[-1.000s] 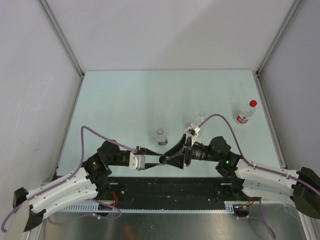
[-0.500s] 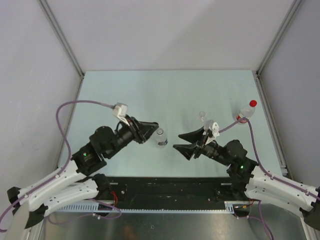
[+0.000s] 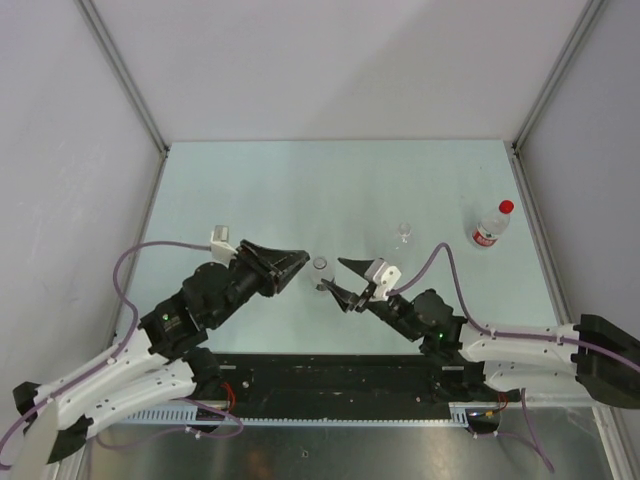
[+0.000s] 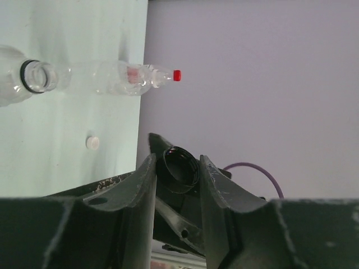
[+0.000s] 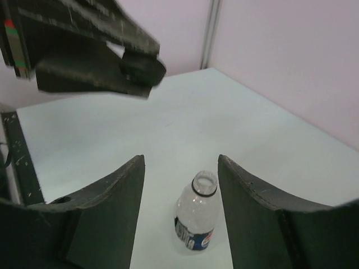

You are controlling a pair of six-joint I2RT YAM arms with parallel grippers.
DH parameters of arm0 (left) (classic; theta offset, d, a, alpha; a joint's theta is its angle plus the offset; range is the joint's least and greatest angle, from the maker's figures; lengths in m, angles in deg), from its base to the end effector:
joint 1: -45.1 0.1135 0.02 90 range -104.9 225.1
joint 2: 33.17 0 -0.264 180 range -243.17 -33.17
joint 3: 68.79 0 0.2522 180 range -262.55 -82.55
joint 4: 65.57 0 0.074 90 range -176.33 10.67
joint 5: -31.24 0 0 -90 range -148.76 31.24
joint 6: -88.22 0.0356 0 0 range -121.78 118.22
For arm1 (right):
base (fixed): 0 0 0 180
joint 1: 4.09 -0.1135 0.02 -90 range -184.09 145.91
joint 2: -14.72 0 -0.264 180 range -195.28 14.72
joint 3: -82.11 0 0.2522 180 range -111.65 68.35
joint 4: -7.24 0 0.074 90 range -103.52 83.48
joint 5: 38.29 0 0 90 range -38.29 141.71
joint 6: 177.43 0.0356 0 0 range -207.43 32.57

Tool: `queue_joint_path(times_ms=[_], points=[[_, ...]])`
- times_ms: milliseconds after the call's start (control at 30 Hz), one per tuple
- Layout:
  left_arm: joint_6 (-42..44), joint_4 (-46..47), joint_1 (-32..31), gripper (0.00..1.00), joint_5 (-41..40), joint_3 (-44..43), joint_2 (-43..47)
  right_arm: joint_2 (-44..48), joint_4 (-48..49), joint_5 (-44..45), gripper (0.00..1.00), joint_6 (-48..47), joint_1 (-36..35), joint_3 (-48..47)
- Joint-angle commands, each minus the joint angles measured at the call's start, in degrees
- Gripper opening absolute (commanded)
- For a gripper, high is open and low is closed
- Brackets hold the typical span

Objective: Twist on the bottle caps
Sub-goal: Adjust the bottle cap.

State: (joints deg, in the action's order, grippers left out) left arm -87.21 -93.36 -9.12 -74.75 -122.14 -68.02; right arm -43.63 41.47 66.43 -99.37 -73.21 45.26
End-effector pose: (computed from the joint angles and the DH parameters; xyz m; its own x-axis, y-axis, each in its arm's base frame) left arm 0.0953 -0.1154 0.3269 -0.6265 -0.7697 -0.1230 -0.0446 0.1929 -0.9802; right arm 0.0875 0.2041 0.2697 0.2455 0.0822 -0.9659 -0.7814 0.6064 -0.1470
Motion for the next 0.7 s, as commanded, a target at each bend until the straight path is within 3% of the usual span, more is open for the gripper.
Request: queue_joint_path(times_ms=[0, 333, 667], points=[[-8.92, 0.13, 0.10, 0.11, -3.20, 1.10, -0.24, -1.63, 13.86, 3.24, 0.60, -2.23, -0.89, -3.38], [-6.11, 0.14, -0.67, 0.06, -8.20, -0.46, -6.30, -6.42, 12.93, 2.11, 0.59, 2.72, -2.14, -7.39], [-4.80, 0.16, -2.49, 0.04, -14.23, -1.09, -7.63, -11.17, 11.01, 12.12, 0.59, 5.07, -4.17, -8.81]])
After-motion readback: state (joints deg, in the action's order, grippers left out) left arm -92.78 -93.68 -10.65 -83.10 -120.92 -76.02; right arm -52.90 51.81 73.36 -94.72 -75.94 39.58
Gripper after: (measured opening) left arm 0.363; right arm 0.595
